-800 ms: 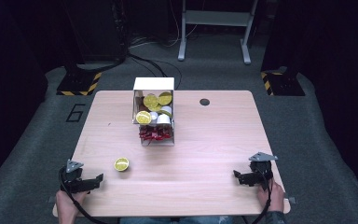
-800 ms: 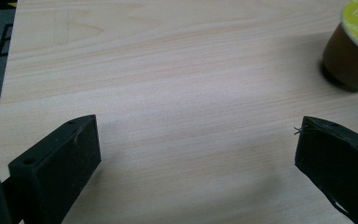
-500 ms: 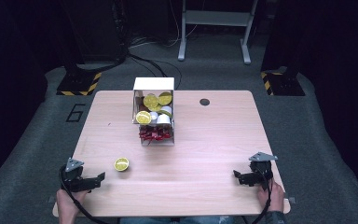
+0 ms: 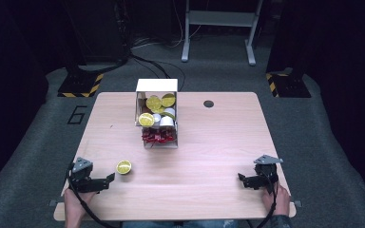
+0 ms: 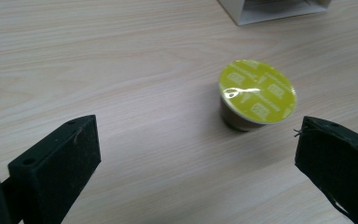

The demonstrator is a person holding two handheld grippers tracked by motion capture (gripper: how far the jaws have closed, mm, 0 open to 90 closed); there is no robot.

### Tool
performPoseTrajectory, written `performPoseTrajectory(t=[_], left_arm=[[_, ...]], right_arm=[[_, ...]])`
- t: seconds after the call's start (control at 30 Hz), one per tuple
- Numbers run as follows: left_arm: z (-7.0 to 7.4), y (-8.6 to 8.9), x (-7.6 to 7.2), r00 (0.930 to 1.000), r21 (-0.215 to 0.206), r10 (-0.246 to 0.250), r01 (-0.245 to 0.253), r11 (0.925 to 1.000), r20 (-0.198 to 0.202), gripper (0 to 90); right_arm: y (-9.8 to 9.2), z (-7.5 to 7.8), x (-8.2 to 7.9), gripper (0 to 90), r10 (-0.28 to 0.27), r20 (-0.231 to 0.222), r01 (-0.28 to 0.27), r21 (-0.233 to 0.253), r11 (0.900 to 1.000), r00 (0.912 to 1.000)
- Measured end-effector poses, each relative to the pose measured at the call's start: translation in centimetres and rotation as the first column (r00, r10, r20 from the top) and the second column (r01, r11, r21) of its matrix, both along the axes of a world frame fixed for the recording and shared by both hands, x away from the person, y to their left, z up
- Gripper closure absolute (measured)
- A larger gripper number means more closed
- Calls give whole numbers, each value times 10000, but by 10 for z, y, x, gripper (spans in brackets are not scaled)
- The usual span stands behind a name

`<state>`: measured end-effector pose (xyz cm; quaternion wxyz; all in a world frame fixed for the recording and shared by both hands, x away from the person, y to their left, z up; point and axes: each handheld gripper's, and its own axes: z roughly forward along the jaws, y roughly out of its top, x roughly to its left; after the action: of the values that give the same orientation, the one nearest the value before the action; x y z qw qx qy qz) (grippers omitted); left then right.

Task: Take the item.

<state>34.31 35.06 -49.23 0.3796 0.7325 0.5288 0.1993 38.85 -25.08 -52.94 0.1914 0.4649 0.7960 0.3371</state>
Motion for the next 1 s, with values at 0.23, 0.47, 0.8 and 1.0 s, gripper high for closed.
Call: performPoseTrajectory(t=[0.23, 0.47, 0.8, 1.0], left_arm=[[-1, -18, 10, 9986, 41, -520, 520, 9986, -37, 0], [-4, -32, 19, 9954, 106, -878, 882, 9960, -378, 0], [-10, -42, 27, 9938, 183, -1016, 1025, 9946, -443, 104], [-14, -47, 31, 9917, 509, -1173, 1200, 9915, -535, 175]], right_arm=[[0, 0, 0, 0, -6, -2, 6, 9, 10000, 10000], [0, 0, 0, 0, -6, -1, 6, 8, 10000, 10000], [0, 0, 0, 0, -6, -5, 6, 10, 10000, 10000], [0, 0, 0, 0, -4, 0, 4, 1, 10000, 10000]])
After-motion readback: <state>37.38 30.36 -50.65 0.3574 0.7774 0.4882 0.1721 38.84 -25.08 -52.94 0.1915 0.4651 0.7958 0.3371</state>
